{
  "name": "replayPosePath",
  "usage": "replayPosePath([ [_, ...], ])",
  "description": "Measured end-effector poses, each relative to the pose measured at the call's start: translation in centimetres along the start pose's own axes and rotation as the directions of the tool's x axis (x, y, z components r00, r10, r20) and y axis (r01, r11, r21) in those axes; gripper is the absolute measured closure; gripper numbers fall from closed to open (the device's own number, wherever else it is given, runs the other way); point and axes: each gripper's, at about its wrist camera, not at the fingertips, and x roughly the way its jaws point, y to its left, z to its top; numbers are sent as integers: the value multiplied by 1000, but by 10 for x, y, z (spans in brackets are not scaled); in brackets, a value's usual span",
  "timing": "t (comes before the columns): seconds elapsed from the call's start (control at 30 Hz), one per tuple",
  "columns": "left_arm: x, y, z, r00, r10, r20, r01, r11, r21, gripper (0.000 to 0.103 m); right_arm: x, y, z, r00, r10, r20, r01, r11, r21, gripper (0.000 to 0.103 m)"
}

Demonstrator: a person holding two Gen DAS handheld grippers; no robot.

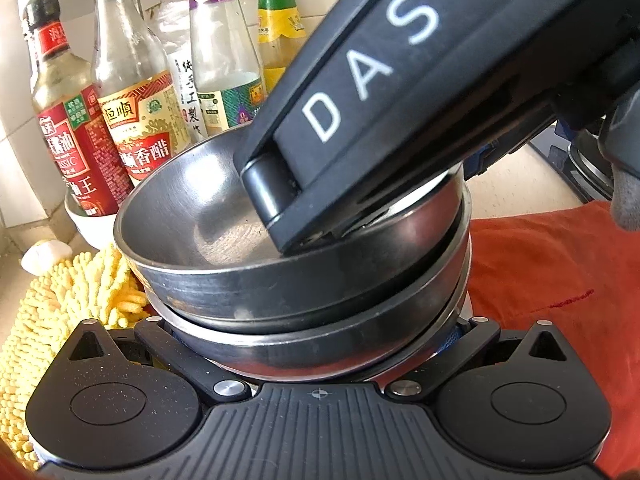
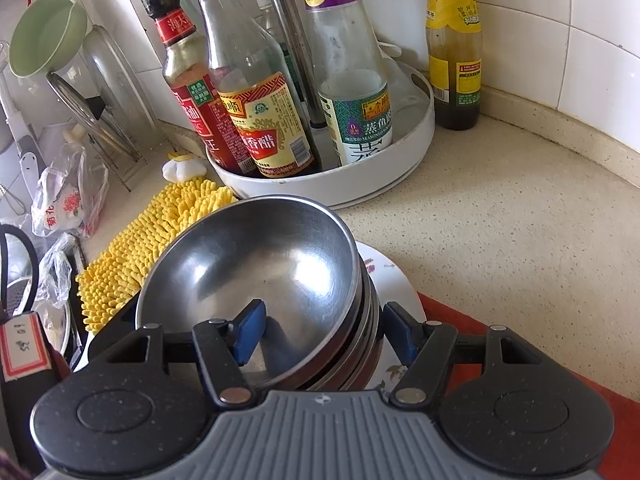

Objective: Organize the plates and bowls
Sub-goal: 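Lower the steel bowl stack onto the floral plates with both grippers, then open both grippers and withdraw them from the bowl stack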

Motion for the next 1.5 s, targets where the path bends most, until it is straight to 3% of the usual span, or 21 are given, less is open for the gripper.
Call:
replayPosePath([
  [0.2,10,0,-2,1000,-1,-5,1,1000,-6,0,-1,2,-3,1000,-6,7,6,1000,-18,42],
  [0.53,-4,8,-17,1000,8,3,-8,1000,-5,0,-3,13,-11,1000,2,-1,-2,999,-48,44],
  [0.8,-14,22,-25,999,-23,-27,22,999,-24,0,-5,27,-17,998,-57,38,61,992,-113,44],
  [1.5,-48,45,-51,997,-63,-45,63,998,-11,0,-15,50,-24,981,-187,57,193,972,-136,43],
])
